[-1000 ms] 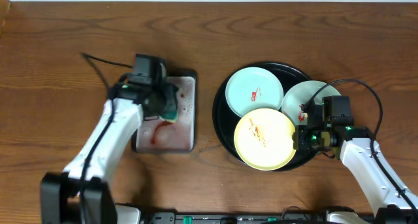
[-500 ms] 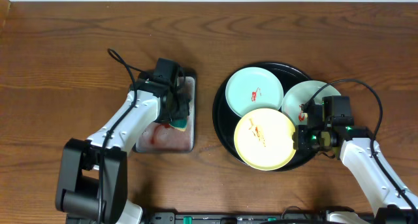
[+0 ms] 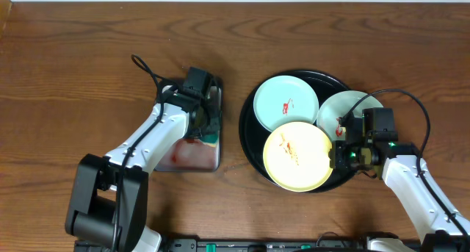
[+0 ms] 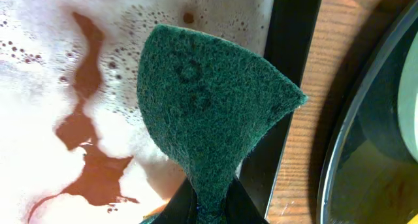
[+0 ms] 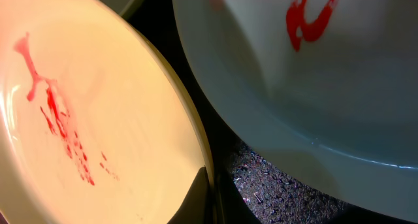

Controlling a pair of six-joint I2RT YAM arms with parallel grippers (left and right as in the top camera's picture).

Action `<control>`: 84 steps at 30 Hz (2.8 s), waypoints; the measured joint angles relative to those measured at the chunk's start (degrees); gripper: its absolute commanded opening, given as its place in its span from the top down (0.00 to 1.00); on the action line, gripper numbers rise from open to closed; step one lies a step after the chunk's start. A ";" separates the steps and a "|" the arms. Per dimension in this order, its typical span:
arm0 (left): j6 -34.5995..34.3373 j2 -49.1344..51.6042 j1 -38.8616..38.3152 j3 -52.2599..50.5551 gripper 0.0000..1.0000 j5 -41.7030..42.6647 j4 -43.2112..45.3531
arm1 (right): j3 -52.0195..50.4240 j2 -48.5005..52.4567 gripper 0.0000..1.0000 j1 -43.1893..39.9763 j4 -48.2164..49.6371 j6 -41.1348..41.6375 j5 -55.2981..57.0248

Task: Clean dirty plates on tray and stack at the side
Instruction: 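Lift the sponge with the left gripper and wet it in the tray, then scrub the yellow plate with the sponge held in the left gripper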

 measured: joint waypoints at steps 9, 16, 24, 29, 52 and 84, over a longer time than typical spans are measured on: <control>1.18 -0.74 -0.04 1.38 0.93 -1.51 -6.08 | 0.02 0.00 0.99 0.00 0.02 0.00 0.00; 4.44 -5.38 -2.78 9.33 0.93 -0.79 -6.45 | 0.00 0.00 0.99 1.42 -0.02 0.00 0.00; 3.21 -4.61 -17.55 9.51 0.92 2.62 2.56 | 0.00 0.00 0.99 4.63 0.44 1.40 0.37; -1.01 -1.36 -24.13 9.51 0.92 3.06 7.02 | 0.00 0.00 0.99 4.63 0.46 2.99 0.98; -7.43 6.69 -29.31 9.51 0.93 -4.13 1.57 | 0.00 0.00 0.99 4.63 0.48 4.85 1.31; -13.44 9.40 -35.95 9.75 0.93 -10.71 2.80 | 0.00 0.00 0.99 4.66 0.17 5.09 0.50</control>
